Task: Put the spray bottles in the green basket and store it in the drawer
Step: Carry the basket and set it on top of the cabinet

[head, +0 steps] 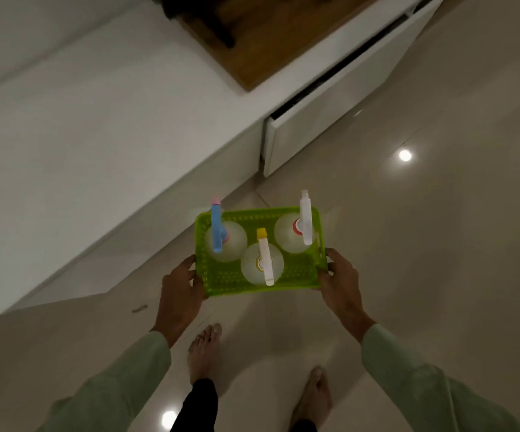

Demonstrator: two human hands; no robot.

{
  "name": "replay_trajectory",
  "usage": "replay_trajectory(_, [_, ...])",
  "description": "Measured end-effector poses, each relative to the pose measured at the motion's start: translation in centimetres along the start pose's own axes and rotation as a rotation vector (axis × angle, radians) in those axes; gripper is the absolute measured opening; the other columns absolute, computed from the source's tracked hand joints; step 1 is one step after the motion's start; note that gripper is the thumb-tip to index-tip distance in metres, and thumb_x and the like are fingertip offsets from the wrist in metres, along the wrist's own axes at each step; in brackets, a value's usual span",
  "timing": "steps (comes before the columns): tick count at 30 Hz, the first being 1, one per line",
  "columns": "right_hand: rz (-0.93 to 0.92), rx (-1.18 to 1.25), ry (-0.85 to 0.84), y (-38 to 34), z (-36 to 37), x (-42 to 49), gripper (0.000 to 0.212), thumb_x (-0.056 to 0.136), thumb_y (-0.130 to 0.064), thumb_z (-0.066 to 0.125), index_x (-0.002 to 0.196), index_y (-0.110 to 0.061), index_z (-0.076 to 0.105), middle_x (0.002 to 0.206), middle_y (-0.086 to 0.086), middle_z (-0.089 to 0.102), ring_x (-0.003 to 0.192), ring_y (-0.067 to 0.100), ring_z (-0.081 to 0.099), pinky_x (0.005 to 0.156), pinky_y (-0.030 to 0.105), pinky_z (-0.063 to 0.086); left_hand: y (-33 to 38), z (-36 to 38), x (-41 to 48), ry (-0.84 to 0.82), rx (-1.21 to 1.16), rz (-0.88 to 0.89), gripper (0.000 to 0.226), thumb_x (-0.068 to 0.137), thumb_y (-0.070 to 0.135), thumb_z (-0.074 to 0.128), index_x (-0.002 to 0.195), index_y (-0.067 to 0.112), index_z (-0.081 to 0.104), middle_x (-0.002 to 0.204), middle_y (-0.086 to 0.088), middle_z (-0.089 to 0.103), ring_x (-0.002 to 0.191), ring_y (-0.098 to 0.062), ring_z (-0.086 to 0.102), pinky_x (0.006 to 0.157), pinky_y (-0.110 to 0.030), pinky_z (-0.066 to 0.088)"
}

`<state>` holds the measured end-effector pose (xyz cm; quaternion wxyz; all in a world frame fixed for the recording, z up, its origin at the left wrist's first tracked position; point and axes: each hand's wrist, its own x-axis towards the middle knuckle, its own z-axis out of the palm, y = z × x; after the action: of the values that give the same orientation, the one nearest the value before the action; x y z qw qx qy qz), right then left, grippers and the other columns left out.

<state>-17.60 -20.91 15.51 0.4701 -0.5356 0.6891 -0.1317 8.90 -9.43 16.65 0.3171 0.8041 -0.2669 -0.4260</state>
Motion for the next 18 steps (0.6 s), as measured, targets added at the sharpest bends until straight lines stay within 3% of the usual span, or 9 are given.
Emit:
replay_trajectory(4, [-0.034,0.005,-0.055,-6.5,-3.6,-4.5,0.046,0.086,0.01,0.048,0.121,-0.014,0.067,0.095,0.022,0.072,0.091,0.037,0.072,0.072,0.051,0.064,4.3,-4.5,-4.8,0.012,-0.041,-0.064,0.046,0.097,0.0,0.048,0.142,0.009,0.049,0.107,-0.018,0.071,0.081,-0.022,0.074,0.058,-0.02,0.06])
replay_trajectory(6, [-0.063,0.002,-0.082,-9.7,-4.7,-6.3,0.049,0.085,0.011,0.047,0.122,-0.014,0.066,0.097,0.022,0.071,0.092,0.036,0.072,0.073,0.051,0.064,6.4,-7.1,-6.8,0.04,-0.072,-0.061,0.045,0.096,0.0,0.049,0.141,0.009,0.05,0.105,-0.018,0.071,0.087,-0.025,0.072,0.057,-0.021,0.06])
replay_trajectory(9, [-0.12,-0.006,-0.109,-13.6,-5.4,-8.0,0.049,0.085,0.012,0.049,0.125,-0.013,0.065,0.095,0.022,0.072,0.081,0.03,0.074,0.069,0.044,0.066,8.6,-10.6,-8.9,0.087,-0.1,-0.021,0.041,0.095,-0.002,0.052,0.135,0.008,0.055,0.091,-0.006,0.073,0.074,-0.014,0.072,0.052,-0.018,0.057])
replay_trajectory(11, [-0.149,0.002,-0.128,-16.0,-5.1,-8.7,0.049,0.086,0.011,0.05,0.128,-0.012,0.064,0.096,0.022,0.072,0.077,0.026,0.074,0.067,0.039,0.066,9.5,-13.1,-9.5,0.127,-0.104,-0.024,0.042,0.094,-0.003,0.053,0.135,0.006,0.055,0.091,-0.008,0.073,0.067,-0.011,0.072,0.051,-0.018,0.057])
replay_trajectory(14, [-0.171,-0.002,-0.175,-19.1,-3.7,-8.9,0.046,0.09,0.007,0.051,0.13,-0.012,0.062,0.104,0.024,0.071,0.084,0.033,0.074,0.07,0.044,0.066,10.0,-16.4,-9.6,0.17,-0.128,-0.04,0.043,0.093,-0.004,0.053,0.135,0.006,0.055,0.095,-0.014,0.073,0.066,-0.014,0.073,0.052,-0.021,0.058])
replay_trajectory(18, [-0.215,-0.01,-0.234,-23.2,-0.2,-8.1,0.047,0.09,0.006,0.048,0.129,-0.016,0.062,0.106,0.023,0.069,0.097,0.036,0.07,0.071,0.043,0.066,9.7,-20.6,-8.5,0.251,-0.151,-0.045,0.043,0.092,-0.007,0.051,0.131,0.009,0.058,0.085,-0.002,0.072,0.059,-0.013,0.074,0.05,-0.021,0.058])
